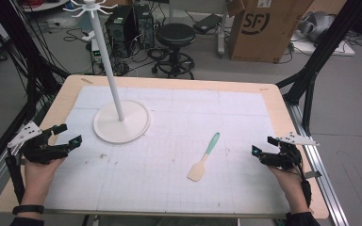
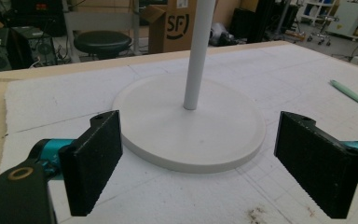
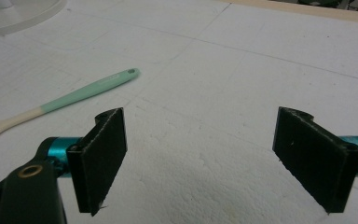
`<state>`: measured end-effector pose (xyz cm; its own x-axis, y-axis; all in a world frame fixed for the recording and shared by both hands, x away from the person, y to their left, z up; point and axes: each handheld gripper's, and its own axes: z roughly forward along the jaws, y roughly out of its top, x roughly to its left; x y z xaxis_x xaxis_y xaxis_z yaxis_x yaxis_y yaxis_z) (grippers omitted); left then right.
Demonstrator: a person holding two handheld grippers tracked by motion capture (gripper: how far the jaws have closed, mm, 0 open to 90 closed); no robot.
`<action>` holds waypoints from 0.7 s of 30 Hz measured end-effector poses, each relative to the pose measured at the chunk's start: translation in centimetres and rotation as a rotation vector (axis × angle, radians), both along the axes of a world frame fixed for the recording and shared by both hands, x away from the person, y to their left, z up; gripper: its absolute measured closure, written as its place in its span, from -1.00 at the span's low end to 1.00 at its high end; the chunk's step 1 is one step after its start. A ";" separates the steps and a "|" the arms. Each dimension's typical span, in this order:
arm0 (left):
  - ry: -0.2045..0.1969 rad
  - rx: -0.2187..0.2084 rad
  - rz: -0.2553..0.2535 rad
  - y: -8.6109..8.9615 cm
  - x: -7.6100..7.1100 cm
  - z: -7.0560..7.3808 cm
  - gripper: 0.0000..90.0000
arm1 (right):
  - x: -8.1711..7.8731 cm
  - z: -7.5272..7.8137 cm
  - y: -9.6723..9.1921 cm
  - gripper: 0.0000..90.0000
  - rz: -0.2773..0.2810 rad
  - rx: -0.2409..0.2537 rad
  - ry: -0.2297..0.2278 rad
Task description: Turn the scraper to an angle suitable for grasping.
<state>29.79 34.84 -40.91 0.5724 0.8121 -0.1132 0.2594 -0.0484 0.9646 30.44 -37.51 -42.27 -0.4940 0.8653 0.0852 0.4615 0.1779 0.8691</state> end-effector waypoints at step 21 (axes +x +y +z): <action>-0.002 -0.020 -0.044 -0.7 0.0 0.2 -0.65 | 0.2 0.1 0.2 -0.62 0.008 0.004 0.001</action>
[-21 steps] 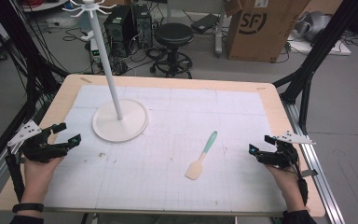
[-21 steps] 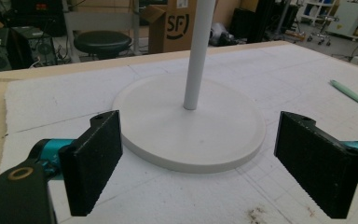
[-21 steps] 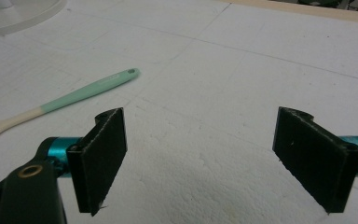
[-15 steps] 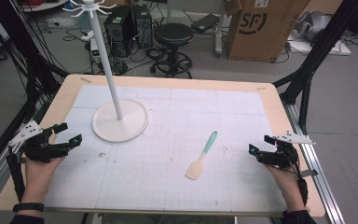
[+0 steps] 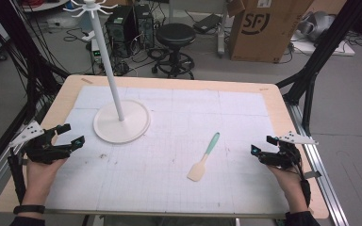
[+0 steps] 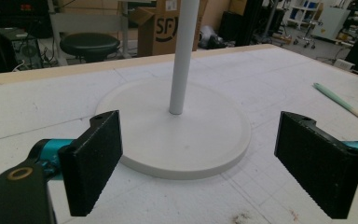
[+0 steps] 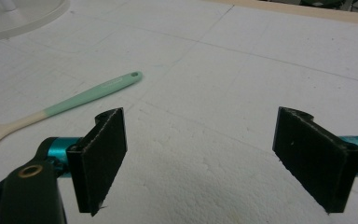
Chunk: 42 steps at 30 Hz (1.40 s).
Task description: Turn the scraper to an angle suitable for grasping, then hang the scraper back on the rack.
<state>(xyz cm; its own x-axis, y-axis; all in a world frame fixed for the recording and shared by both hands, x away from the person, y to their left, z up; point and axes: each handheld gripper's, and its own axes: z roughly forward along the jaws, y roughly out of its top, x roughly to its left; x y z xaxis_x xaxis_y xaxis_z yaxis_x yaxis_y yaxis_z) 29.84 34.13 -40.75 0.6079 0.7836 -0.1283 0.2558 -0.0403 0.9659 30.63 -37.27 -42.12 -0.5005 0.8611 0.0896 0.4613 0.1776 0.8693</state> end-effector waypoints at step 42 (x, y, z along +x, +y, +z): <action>0.076 -0.008 -0.314 -20.3 3.0 2.3 -0.67 | 0.1 0.6 -0.4 -0.62 0.004 0.013 -0.022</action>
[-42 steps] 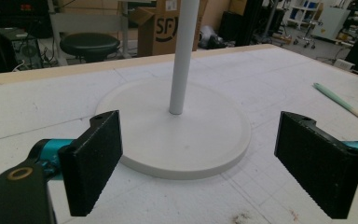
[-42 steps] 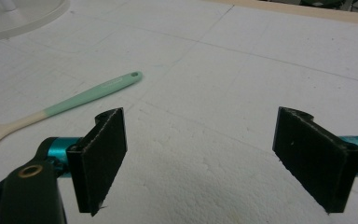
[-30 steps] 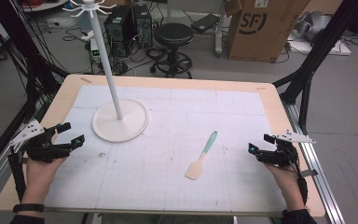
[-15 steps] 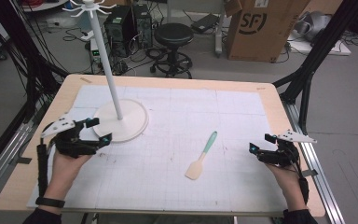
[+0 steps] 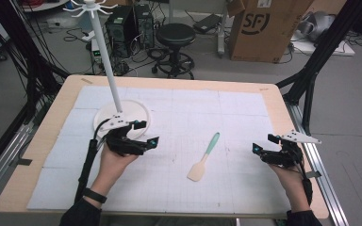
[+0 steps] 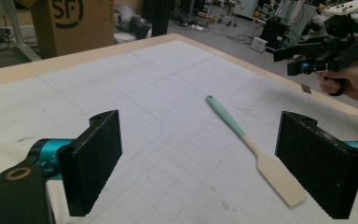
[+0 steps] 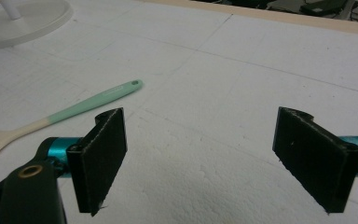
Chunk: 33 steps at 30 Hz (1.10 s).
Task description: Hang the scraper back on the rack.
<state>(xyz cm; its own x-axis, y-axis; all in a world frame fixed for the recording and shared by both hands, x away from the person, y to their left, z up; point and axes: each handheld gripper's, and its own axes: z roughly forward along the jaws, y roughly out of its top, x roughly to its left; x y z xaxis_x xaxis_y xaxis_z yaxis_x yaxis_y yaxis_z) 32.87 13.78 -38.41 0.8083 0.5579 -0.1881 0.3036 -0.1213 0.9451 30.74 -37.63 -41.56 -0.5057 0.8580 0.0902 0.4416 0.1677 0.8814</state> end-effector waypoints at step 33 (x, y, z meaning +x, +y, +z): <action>0.169 0.259 -0.088 -17.2 0.6 -4.7 -0.12 | 0.2 0.5 -0.1 -0.62 -0.002 0.018 -0.015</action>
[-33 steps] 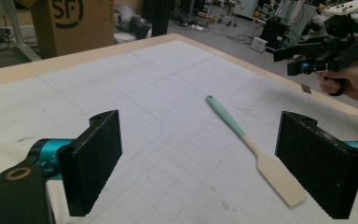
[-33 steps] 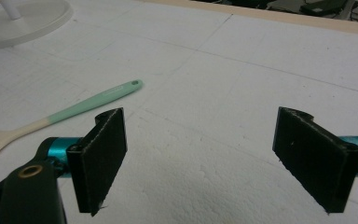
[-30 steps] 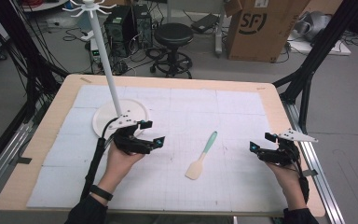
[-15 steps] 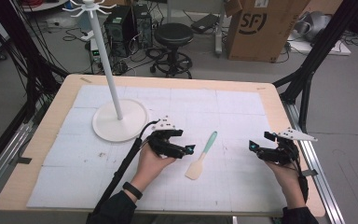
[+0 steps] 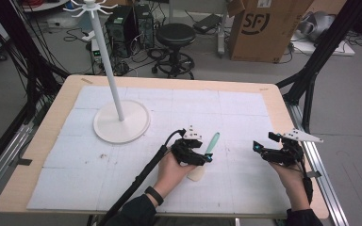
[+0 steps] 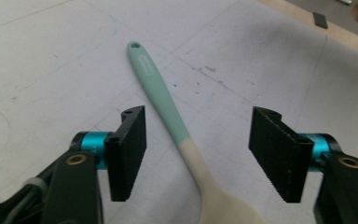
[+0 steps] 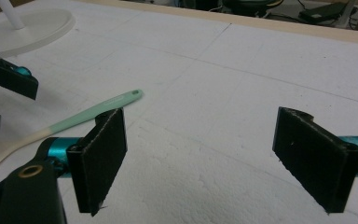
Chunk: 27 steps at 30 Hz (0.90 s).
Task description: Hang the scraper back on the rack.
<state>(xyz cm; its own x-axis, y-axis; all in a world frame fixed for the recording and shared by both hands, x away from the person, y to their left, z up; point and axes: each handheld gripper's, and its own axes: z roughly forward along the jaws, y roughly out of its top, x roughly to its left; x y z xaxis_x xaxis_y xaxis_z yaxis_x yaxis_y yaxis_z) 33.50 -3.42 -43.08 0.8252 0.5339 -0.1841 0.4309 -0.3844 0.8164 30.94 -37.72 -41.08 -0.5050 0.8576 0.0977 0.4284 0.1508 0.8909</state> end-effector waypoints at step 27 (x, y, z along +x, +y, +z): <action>-0.031 0.178 0.139 -2.5 -1.5 -1.4 0.73 | 0.0 0.1 -0.2 -0.62 0.006 0.013 -0.006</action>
<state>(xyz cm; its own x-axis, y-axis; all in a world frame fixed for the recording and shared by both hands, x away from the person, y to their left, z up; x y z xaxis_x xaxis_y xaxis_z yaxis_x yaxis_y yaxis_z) 32.01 -5.89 -44.46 0.7451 0.6649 -0.0524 0.4658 -0.4625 0.7544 30.92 -37.96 -40.95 -0.5105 0.8534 0.1059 0.4224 0.1416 0.8953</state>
